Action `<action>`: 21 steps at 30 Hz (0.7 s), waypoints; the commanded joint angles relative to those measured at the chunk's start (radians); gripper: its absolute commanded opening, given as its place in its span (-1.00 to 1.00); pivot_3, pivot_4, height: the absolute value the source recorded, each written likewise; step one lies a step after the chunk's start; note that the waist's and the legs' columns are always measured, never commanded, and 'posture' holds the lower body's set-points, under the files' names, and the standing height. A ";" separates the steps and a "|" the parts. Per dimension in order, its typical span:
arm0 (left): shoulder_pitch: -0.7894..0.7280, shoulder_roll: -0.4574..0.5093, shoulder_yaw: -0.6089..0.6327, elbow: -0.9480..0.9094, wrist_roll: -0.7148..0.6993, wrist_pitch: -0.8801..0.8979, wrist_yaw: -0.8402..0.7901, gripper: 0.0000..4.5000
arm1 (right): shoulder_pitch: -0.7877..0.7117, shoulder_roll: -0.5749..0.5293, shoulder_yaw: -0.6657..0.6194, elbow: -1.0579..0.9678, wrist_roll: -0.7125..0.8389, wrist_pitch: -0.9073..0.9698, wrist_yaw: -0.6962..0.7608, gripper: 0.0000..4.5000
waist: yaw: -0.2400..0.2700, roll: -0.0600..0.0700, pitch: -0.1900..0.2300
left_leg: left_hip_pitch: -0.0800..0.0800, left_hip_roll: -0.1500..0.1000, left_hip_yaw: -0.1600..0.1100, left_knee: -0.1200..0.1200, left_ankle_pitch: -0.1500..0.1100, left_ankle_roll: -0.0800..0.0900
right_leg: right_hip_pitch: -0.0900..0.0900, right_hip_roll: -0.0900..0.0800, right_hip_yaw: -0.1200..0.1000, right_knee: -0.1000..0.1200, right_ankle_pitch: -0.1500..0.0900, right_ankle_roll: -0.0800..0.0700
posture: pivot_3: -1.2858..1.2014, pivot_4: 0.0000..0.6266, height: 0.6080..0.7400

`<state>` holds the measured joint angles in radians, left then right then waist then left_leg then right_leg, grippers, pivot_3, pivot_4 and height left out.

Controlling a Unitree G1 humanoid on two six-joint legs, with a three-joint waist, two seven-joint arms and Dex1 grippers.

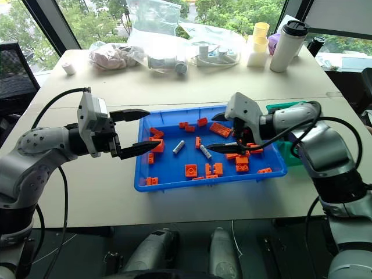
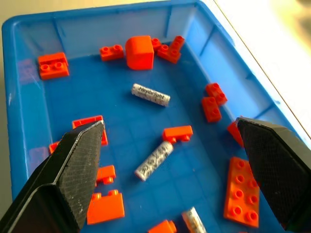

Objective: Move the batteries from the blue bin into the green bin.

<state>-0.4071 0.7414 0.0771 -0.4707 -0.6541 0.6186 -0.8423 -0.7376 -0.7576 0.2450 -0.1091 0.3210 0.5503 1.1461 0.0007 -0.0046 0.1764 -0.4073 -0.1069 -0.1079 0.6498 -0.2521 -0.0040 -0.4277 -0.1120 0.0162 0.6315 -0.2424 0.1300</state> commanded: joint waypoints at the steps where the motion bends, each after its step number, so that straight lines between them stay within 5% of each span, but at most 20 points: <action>1: -0.012 0.012 0.040 -0.021 0.000 -0.017 0.009 1.00 | -0.089 0.097 0.120 0.150 -0.100 -0.094 0.037 0.99 | -0.008 0.000 0.000 | 0.000 0.000 0.000 0.000 0.000 0.000 | 0.000 0.000 0.000 0.000 0.000 0.000 | 0.03 -0.52 1.00; 10: 0.023 0.014 0.064 -0.069 -0.008 -0.001 0.050 1.00 | -0.225 0.267 0.249 0.505 -0.281 -0.338 0.097 0.99 | -0.015 0.000 0.000 | -0.001 0.000 -0.001 0.000 0.001 -0.001 | -0.001 0.000 -0.001 0.000 0.000 0.000 | 0.03 -0.52 1.00; 21: 0.051 0.018 0.071 -0.101 -0.009 0.002 0.089 1.00 | -0.332 0.417 0.236 0.827 -0.367 -0.506 0.150 0.99 | -0.020 0.000 0.000 | -0.001 0.000 -0.001 -0.001 0.001 -0.002 | -0.002 0.001 0.000 0.001 0.000 0.000 | 0.03 -0.52 1.00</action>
<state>-0.3543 0.7484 0.1171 -0.5367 -0.6584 0.6260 -0.7594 -1.0390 -0.3536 0.5016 0.7000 -0.0401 0.0717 1.2921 -0.0193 -0.0046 0.1764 -0.4081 -0.1071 -0.1091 0.6490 -0.2509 -0.0063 -0.4299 -0.1111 0.0160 0.6324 -0.2424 0.1300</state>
